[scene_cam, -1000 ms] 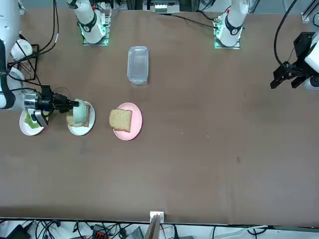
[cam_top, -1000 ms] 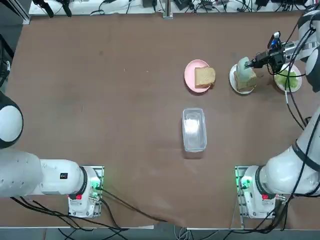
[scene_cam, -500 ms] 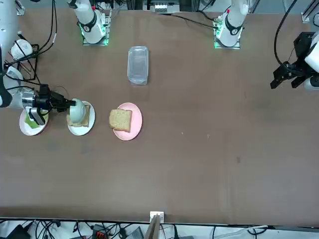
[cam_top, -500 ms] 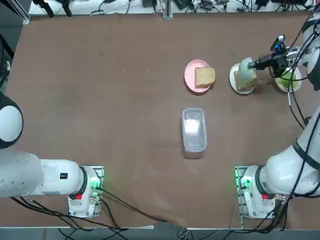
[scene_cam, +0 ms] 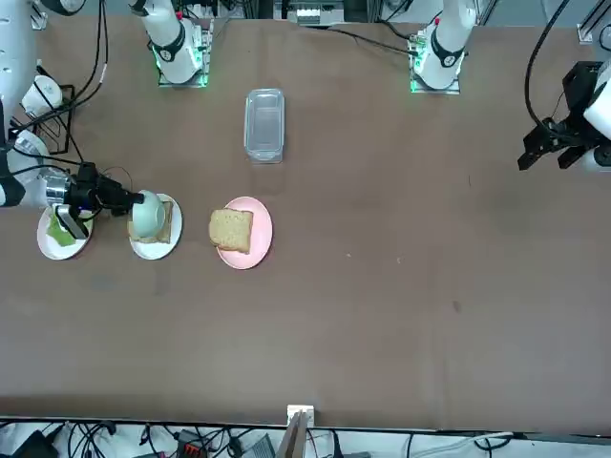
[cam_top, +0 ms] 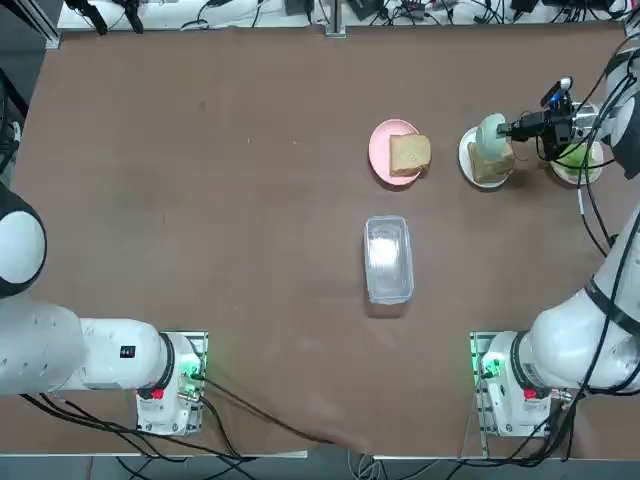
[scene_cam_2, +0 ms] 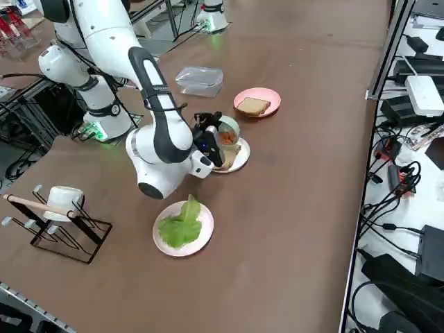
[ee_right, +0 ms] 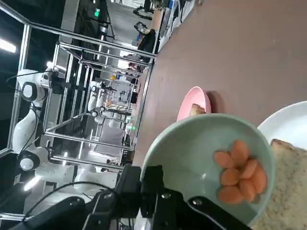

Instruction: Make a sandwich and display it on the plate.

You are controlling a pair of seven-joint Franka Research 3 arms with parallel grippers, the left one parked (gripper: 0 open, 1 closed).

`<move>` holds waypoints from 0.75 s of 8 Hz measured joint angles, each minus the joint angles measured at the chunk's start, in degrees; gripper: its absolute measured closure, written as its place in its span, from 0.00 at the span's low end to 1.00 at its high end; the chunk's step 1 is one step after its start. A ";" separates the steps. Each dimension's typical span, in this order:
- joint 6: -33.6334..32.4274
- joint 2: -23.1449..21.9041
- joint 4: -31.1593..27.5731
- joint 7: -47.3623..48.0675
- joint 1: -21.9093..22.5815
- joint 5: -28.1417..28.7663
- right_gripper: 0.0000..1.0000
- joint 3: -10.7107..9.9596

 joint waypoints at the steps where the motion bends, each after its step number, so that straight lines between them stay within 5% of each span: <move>1: -0.67 0.44 0.00 -1.31 -0.29 0.16 0.97 0.00; 6: -4.47 3.75 0.00 -7.58 -2.32 2.41 0.97 0.00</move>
